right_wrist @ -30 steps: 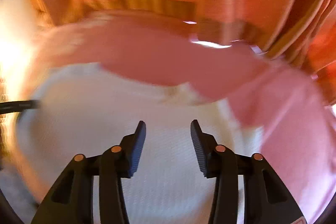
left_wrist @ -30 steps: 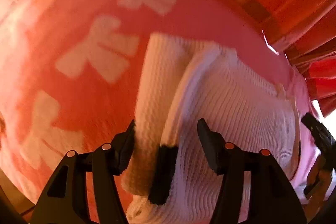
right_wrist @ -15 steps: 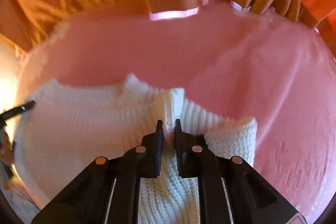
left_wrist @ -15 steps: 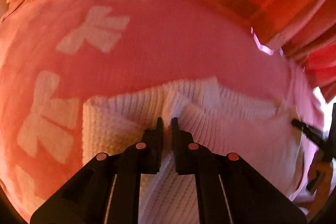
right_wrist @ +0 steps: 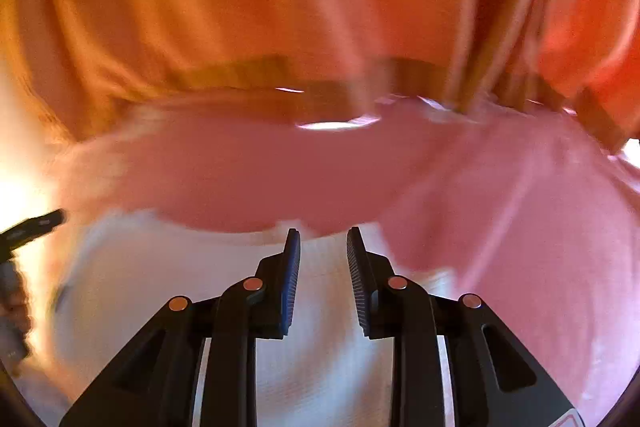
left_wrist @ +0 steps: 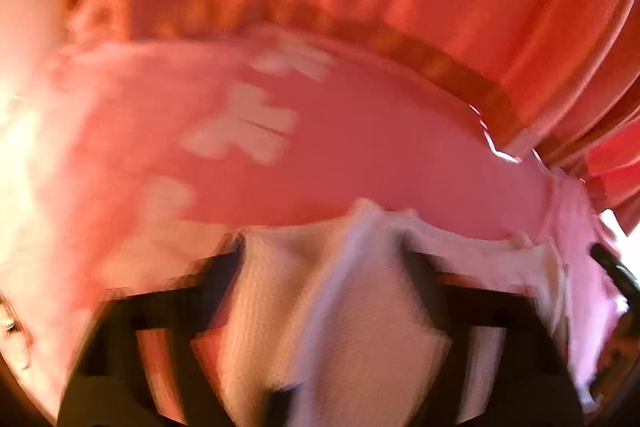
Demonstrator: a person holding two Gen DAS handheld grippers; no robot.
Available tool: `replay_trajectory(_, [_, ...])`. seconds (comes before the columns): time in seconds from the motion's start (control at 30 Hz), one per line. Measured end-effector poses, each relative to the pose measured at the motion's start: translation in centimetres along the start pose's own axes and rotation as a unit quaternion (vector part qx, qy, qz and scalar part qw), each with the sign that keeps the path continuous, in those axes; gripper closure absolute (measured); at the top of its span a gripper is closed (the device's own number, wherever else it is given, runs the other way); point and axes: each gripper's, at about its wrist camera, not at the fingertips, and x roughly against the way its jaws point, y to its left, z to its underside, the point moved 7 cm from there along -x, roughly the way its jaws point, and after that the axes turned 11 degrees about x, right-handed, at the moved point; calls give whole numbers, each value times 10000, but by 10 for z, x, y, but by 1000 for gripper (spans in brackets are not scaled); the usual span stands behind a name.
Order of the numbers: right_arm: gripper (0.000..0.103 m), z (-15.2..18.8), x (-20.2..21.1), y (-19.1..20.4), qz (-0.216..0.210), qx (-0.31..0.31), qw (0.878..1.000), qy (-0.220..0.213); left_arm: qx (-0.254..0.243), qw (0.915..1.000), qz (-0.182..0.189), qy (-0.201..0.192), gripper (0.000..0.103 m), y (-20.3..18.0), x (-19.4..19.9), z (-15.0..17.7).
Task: Fold small clothes
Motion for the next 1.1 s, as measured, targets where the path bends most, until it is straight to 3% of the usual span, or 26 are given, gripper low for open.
replay_trajectory(0.07, [85,12,1,33,-586,74,9981,160,138,9999,-48,-64,16,19,13,9])
replay_trajectory(0.13, [103,30,-14,73,-1126,299,9913,605,685,9969,43,373,16,44,8,28])
replay_trajectory(0.17, [103,37,-21,88,-1210,459,9884,789,1022,9915,234,775,16,54,-3,41])
replay_trajectory(0.23, [103,50,-38,112,-1193,819,9835,1084,1228,9839,348,1253,16,59,-19,60])
replay_trajectory(0.27, [103,53,-47,122,-1196,940,9809,1215,1221,9820,344,1401,17,61,-25,70])
replay_trajectory(0.33, [103,67,-67,129,-1020,1058,9759,1613,993,9858,308,1318,18,59,-26,78])
replay_trajectory(0.4, [103,68,-78,132,-975,1084,9755,1649,591,9895,354,1269,36,49,-25,84])
replay_trajectory(0.47, [103,65,-81,132,-942,1163,9737,1717,488,9881,539,1358,76,43,-24,84])
replay_trajectory(0.57, [103,66,-82,130,-970,1203,9724,1749,992,9777,1150,1448,83,34,-10,73])
replay_trajectory(0.67, [103,71,-80,129,-1062,1125,9723,1750,921,9665,2024,1285,84,-15,33,55])
replay_trajectory(0.77, [103,70,-85,128,-1232,984,9720,1741,624,9579,2569,1119,84,-66,70,49])
replay_trajectory(0.87, [103,69,-88,118,-1590,626,9699,1735,216,9450,3039,1189,84,-130,99,57])
replay_trajectory(0.97, [103,71,-88,100,-2195,-26,9591,1785,11,9402,3119,1368,84,-182,97,74])
replay_trajectory(1.03, [103,75,-81,72,-2535,-700,9457,1910,-105,9452,2979,1333,84,-207,90,84])
replay_trajectory(1.07, [103,75,-75,57,-2477,-838,9462,1905,-148,9475,2911,1313,84,-220,84,90])
replay_trajectory(1.1, [103,74,-65,33,-2209,-883,9542,1816,-144,9484,2877,1329,84,-228,81,96])
